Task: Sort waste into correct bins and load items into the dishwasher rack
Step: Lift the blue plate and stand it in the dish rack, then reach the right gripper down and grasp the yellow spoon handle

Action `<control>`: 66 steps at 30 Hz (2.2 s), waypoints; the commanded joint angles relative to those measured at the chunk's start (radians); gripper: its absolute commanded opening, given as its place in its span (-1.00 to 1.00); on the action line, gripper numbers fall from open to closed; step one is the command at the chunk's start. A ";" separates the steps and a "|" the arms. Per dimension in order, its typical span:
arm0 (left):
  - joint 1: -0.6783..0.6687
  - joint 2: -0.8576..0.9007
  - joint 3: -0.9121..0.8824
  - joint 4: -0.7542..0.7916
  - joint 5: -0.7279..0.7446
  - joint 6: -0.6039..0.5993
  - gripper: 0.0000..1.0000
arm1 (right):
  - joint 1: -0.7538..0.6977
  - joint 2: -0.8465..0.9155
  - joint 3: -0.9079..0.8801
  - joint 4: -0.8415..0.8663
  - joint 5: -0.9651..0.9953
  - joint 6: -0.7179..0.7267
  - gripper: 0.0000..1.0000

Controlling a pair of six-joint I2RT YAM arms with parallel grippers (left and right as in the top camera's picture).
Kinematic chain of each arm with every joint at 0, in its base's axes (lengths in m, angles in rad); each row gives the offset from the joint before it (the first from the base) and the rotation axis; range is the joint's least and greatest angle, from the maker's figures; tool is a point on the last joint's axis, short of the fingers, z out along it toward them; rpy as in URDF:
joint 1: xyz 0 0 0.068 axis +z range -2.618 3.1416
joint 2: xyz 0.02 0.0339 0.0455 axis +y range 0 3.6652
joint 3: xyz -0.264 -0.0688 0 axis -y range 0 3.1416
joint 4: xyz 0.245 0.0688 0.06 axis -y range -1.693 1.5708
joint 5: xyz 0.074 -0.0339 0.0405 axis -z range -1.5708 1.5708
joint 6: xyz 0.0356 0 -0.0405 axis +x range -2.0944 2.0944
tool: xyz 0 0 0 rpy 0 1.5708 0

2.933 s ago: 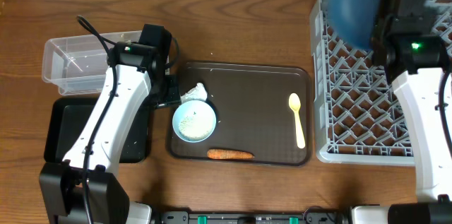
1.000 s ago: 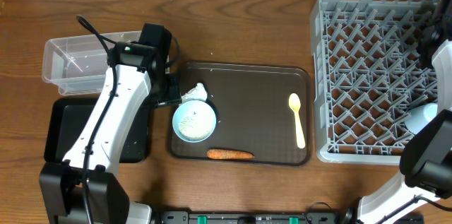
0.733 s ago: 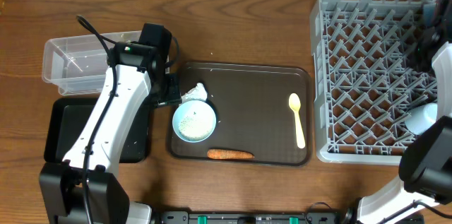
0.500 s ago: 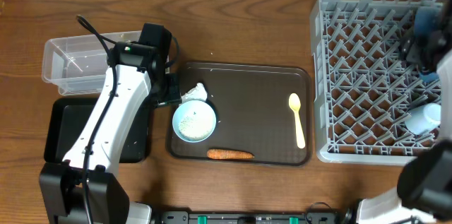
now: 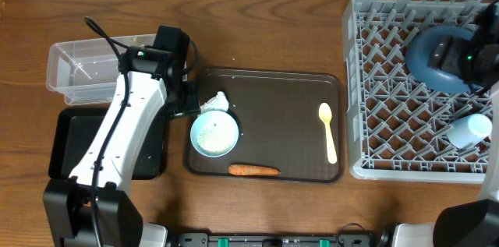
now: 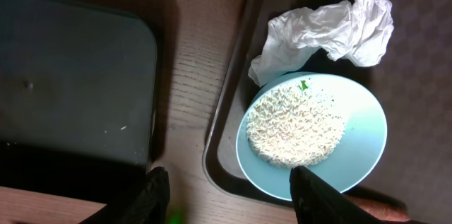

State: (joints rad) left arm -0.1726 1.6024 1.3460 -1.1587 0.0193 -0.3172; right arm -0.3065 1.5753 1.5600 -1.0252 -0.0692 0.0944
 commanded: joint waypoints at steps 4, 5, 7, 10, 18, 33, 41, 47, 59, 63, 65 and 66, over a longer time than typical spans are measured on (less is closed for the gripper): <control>0.003 -0.020 -0.003 -0.003 -0.009 -0.006 0.15 | 0.126 -0.019 0.002 -0.028 -0.056 -0.035 0.82; 0.003 -0.020 -0.003 -0.003 -0.009 -0.006 0.15 | 0.154 -0.019 0.002 -0.031 -0.061 -0.050 0.85; 0.003 -0.020 -0.003 -0.004 -0.009 -0.006 0.15 | 0.213 -0.019 0.002 -0.040 -0.088 -0.071 0.98; 0.003 -0.020 -0.003 -0.003 -0.008 -0.006 0.16 | 0.288 -0.019 0.001 -0.055 -0.137 -0.074 0.98; 0.003 -0.020 -0.003 -0.004 -0.008 -0.006 0.16 | 0.501 -0.014 -0.022 -0.086 -0.104 -0.072 0.88; 0.003 -0.020 -0.003 -0.003 -0.008 -0.006 0.16 | 0.699 0.150 -0.169 -0.071 0.018 0.103 0.79; 0.003 -0.020 -0.003 -0.004 -0.009 -0.006 0.16 | 0.761 0.270 -0.173 -0.105 0.140 0.285 0.79; 0.003 -0.020 -0.003 -0.003 -0.009 -0.006 0.16 | 0.781 0.320 -0.190 -0.120 0.137 0.325 0.80; 0.003 -0.020 -0.003 -0.004 -0.009 -0.006 0.16 | 0.770 0.326 -0.382 0.125 0.087 0.306 0.86; 0.003 -0.020 -0.003 -0.003 -0.009 -0.006 0.16 | 0.772 0.326 -0.429 0.209 0.087 0.301 0.86; 0.003 -0.020 -0.003 -0.003 -0.009 -0.006 0.16 | 0.775 0.326 -0.449 0.231 0.078 0.301 0.85; 0.003 -0.020 -0.003 -0.003 -0.009 -0.006 0.16 | 0.776 0.326 -0.454 0.234 0.069 0.301 0.83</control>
State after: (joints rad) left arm -0.1726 1.6024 1.3460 -1.1587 0.0193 -0.3172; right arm 0.4641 1.8847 1.1427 -0.8112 0.0170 0.4019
